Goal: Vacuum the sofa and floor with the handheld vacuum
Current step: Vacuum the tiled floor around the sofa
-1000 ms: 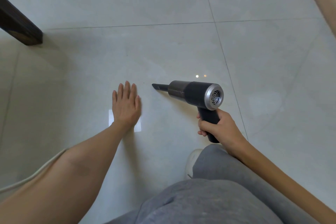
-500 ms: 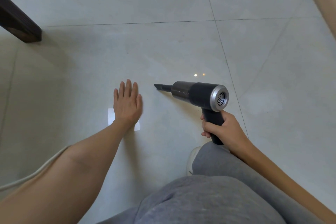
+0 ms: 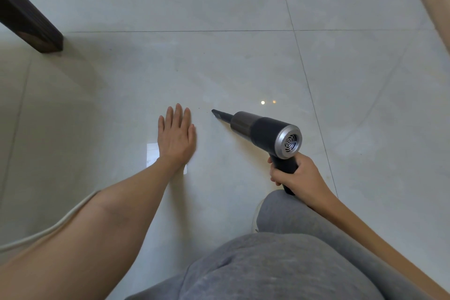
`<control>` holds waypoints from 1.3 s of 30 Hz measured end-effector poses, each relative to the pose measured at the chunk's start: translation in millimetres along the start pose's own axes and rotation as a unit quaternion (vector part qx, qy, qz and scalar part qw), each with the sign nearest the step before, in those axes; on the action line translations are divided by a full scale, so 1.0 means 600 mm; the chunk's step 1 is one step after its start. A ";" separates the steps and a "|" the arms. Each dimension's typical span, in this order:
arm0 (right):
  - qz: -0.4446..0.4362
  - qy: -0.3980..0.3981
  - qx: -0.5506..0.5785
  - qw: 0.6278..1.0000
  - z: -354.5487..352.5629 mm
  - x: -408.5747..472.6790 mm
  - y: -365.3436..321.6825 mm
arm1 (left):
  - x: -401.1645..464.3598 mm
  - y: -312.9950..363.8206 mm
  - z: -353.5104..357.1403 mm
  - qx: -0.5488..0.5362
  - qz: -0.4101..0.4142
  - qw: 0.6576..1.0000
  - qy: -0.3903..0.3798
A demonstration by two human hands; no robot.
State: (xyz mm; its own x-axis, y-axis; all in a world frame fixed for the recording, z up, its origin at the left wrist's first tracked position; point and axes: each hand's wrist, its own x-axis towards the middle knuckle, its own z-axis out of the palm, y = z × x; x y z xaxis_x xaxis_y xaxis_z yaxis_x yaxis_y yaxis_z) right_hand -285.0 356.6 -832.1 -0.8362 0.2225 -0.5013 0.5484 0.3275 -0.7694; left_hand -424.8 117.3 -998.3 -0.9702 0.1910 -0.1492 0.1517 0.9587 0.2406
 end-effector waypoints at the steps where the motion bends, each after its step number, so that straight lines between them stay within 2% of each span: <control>1: 0.002 0.000 0.000 1.000 0.001 0.000 0.002 | 0.000 0.000 0.001 0.000 0.000 1.000 -0.001; 12: -0.003 -0.003 0.030 1.000 0.004 0.013 0.000 | 0.001 -0.002 0.006 0.000 -0.003 1.000 -0.002; 22: 0.063 0.025 0.217 0.974 0.024 0.040 -0.010 | 0.001 -0.004 0.009 0.009 -0.004 1.000 -0.008; 27: 0.048 0.031 0.148 0.987 0.024 0.039 -0.012 | 0.000 -0.003 0.007 0.002 -0.005 1.000 -0.004; 34: -0.022 0.037 -0.036 0.998 0.031 0.041 0.000 | 0.001 -0.002 0.006 0.001 -0.004 1.000 -0.002; 39: -0.011 0.032 -0.014 0.999 0.032 0.039 0.000 | 0.002 0.001 0.007 -0.003 -0.008 1.000 0.002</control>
State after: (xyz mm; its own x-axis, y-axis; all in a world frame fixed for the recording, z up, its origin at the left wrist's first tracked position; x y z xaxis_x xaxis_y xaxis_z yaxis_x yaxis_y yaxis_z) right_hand -304.5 344.2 -851.3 -0.8468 0.2725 -0.4568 0.5299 0.3585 -0.7685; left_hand -425.0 119.2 -1002.6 -0.9732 0.1749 -0.1493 0.1352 0.9605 0.2434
